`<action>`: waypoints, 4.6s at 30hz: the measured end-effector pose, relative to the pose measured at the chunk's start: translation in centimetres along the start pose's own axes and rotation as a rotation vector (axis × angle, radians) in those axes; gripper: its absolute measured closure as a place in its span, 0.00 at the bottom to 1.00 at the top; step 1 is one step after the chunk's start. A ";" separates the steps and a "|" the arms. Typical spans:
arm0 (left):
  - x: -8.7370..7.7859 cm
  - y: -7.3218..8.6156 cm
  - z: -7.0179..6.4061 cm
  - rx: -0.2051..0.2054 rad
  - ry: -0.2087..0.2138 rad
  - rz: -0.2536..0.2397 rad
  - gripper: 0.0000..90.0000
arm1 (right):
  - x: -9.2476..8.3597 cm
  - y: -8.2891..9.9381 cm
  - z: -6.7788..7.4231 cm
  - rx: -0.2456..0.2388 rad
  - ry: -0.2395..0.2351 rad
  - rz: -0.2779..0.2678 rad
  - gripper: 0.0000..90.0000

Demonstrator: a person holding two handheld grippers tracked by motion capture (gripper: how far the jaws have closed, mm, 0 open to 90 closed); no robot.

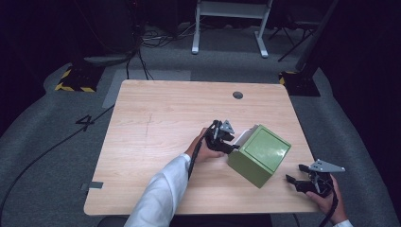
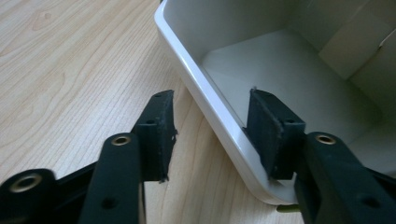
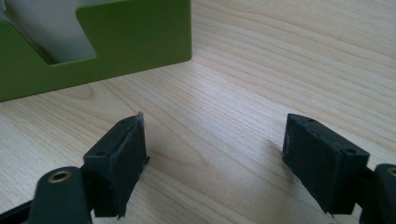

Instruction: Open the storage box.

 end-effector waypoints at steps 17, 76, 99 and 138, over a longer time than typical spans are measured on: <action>-0.9 1.2 1.6 -0.013 0.009 -0.013 0.72 | 0.0 0.0 0.0 -0.001 0.001 0.000 0.24; -3.9 3.7 6.8 -0.079 -0.078 -0.020 0.67 | 0.0 0.0 0.0 -0.009 0.007 -0.004 0.24; -10.3 2.3 7.5 -0.046 -0.267 -0.035 0.47 | 0.0 0.0 0.0 -0.007 0.007 -0.002 0.24; -17.2 7.9 3.5 0.084 -0.441 0.172 0.20 | 0.0 0.0 0.0 0.001 0.000 0.001 0.24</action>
Point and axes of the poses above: each handheld gripper's, and its own axes: x roughly forward along the jaws, y roughly out of its underside, z roughly to its left, the point moved 8 cm from there along x, roughly forward along the jaws, and after that the axes turned 5 degrees about x, right-handed, at the moved point
